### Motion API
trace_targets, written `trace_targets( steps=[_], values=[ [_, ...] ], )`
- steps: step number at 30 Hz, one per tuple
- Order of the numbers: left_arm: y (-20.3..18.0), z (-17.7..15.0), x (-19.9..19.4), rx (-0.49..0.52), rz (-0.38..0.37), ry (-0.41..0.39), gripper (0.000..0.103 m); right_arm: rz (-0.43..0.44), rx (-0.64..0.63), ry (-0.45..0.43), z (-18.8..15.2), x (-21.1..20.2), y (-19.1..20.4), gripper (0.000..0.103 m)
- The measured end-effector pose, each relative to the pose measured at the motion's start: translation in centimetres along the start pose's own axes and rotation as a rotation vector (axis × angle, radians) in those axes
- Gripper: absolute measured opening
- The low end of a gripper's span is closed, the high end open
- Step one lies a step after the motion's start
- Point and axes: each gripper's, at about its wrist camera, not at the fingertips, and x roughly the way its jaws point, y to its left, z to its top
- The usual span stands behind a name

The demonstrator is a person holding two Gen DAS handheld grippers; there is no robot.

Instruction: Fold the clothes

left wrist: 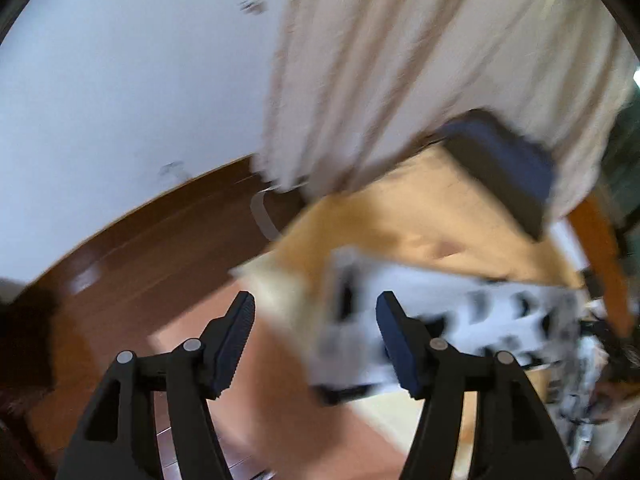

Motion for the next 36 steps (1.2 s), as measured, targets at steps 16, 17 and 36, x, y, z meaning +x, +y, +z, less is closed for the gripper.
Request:
trace_targets(
  steps=[16,17,36],
  values=[
    [-4.4,-0.6,8.4,0.176,0.192,0.055,0.082,-0.167,0.022,0.102,-2.5,2.8,-2.7,0.091],
    [-5.1,-1.1,7.9,0.170,0.163,0.051,0.082,-0.154,0.031,0.084,-2.7,1.6,-2.7,0.091],
    [-31.1,-27.0,4.7,0.668,-0.579,0.528,0.084,-0.221,-0.195,0.224,-28.2,-17.1,10.8,0.091]
  ],
)
